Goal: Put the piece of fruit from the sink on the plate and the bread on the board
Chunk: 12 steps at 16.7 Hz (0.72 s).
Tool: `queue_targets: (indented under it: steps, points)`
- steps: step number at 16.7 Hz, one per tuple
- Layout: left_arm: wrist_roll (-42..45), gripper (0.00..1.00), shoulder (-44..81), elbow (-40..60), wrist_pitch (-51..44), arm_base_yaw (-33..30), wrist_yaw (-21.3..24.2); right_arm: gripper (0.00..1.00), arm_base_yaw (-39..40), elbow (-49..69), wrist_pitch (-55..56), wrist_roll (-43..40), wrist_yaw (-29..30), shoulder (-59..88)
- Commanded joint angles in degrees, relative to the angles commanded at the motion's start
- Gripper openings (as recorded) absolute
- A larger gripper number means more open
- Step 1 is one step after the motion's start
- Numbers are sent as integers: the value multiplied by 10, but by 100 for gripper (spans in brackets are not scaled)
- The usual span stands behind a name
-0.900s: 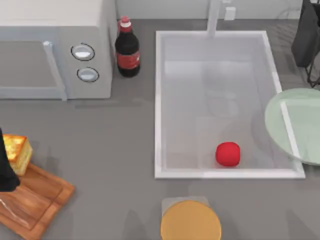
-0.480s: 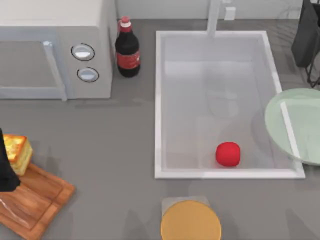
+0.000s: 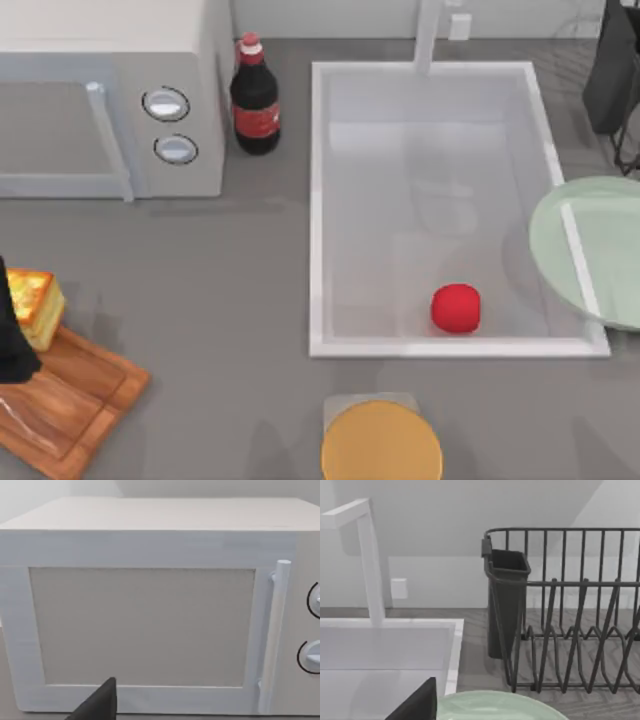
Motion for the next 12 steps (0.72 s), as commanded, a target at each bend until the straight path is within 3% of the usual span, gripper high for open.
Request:
queue_targets:
  steps: [12]
  points:
    - [0,100,0,0,0,0,0,100,10,34,-23,10,0,35]
